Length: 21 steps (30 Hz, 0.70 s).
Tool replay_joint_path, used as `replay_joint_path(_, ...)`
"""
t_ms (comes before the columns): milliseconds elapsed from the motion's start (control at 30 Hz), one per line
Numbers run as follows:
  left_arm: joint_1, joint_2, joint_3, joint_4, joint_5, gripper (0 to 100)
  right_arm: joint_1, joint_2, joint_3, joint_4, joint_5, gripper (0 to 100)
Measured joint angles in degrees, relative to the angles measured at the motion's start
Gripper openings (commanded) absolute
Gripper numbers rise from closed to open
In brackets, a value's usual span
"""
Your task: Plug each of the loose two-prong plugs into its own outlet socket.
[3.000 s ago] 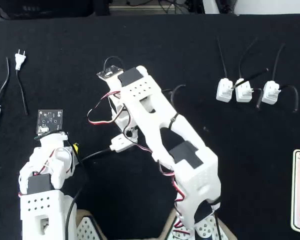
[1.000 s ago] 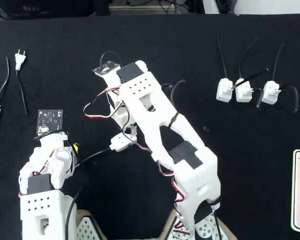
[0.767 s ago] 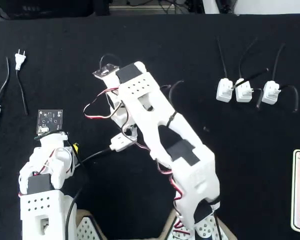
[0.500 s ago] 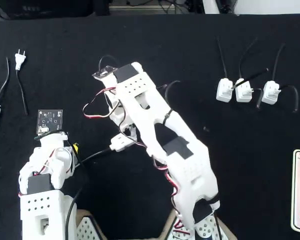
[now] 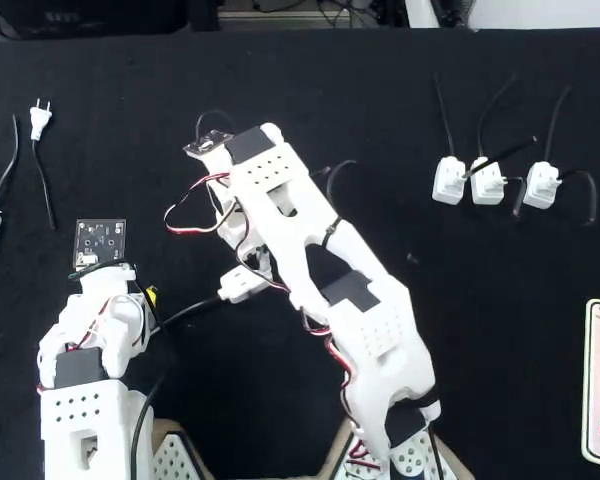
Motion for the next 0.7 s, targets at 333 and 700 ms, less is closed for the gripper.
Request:
replay_joint_path(333, 0.0, 0.0, 0.0, 0.0, 0.0, 18, 0.0, 0.7, -1.14, 0.18, 2.64, 1.0)
replay_joint_path(700, 0.0, 0.0, 0.0, 0.0, 0.0, 18, 0.0, -6.33, 8.53, 0.18, 3.43, 1.0)
